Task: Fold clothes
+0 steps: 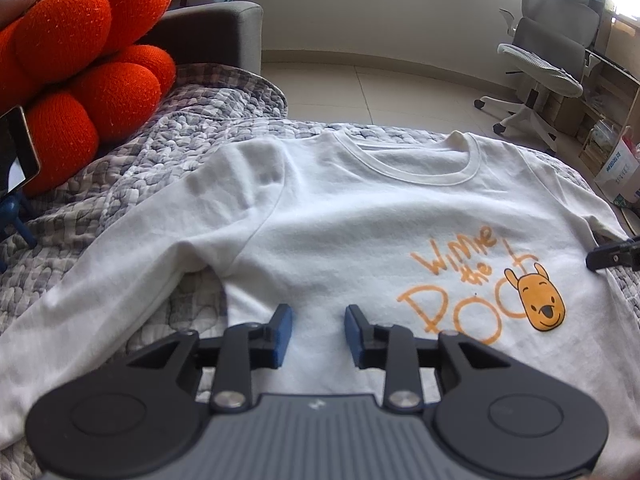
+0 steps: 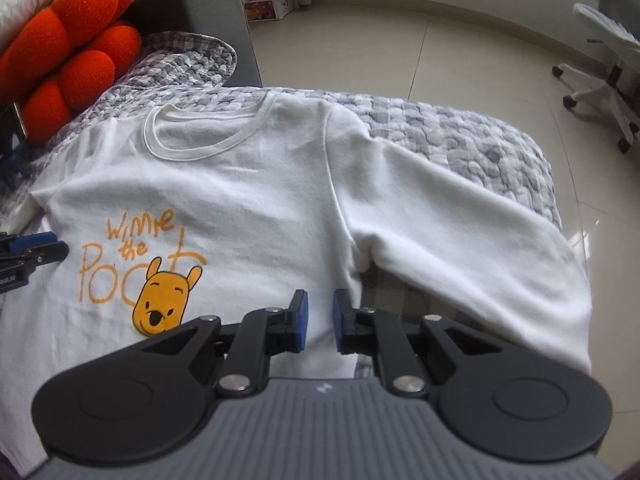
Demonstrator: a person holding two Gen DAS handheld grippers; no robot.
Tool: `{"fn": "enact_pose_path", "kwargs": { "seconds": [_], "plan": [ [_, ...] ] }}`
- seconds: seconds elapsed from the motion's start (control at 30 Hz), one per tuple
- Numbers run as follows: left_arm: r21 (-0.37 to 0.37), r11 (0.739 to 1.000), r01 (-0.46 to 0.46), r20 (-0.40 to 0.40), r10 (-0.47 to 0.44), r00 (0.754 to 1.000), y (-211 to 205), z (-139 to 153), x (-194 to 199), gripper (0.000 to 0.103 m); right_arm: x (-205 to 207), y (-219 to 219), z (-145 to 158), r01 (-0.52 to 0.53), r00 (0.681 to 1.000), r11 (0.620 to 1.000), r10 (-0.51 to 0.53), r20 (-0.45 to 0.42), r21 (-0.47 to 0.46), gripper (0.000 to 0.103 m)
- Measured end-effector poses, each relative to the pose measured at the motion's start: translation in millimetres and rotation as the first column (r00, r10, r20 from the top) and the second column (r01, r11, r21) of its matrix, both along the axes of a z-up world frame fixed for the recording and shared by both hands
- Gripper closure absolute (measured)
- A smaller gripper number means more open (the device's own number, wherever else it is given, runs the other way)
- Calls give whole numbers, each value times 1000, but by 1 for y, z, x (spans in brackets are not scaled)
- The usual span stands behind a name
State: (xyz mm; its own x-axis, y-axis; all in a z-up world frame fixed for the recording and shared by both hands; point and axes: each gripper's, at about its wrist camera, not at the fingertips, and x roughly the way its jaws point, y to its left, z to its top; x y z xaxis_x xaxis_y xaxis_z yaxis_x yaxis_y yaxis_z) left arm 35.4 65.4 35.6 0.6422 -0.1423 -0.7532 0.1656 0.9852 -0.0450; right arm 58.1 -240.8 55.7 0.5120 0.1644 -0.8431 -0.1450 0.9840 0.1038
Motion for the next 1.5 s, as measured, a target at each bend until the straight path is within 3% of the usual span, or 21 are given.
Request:
{"fn": "enact_pose_path", "kwargs": {
  "seconds": [0.4, 0.6, 0.87, 0.97, 1.03, 1.13, 1.23, 1.3, 1.4, 1.5],
  "plan": [
    [-7, 1000, -6, 0, 6, 1000, 1, 0, 1, 72, -25, -11, 3, 50, 999, 998, -50, 9, 48, 88],
    [2, 1000, -11, 5, 11, 1000, -1, 0, 0, 71, -34, -50, 36, 211, 961, 959, -239, 139, 187, 78],
    [18, 1000, -14, 8, 14, 1000, -5, 0, 1, 69, -17, -63, 6, 253, 963, 924, -270, 19, 286, 78],
    [19, 1000, -15, 9, 14, 1000, -5, 0, 2, 68, -10, -62, 0, 251, 963, 923, -268, 17, 290, 66],
    [22, 1000, -14, 10, 14, 1000, -6, 0, 2, 68, -5, -61, -1, 244, 965, 922, -263, 24, 301, 66],
    [23, 1000, -13, 10, 13, 1000, -6, 0, 2, 67, 1, -58, -3, 228, 966, 918, -256, 45, 325, 66],
    [19, 1000, -13, 9, 13, 1000, -6, 0, 2, 67, 7, -51, -4, 224, 962, 931, -258, 86, 290, 66],
    [18, 1000, -11, 9, 11, 1000, -5, 0, 2, 67, 10, -49, -4, 242, 956, 931, -277, 98, 273, 79],
    [15, 1000, -9, 9, 9, 1000, -5, 0, 2, 67, 12, -49, -3, 284, 943, 922, -319, 100, 262, 88],
    [6, 1000, -13, 7, 13, 1000, -3, 0, 3, 67, 7, -49, 6, 296, 929, 918, -341, 143, 263, 89]
  ]
}}
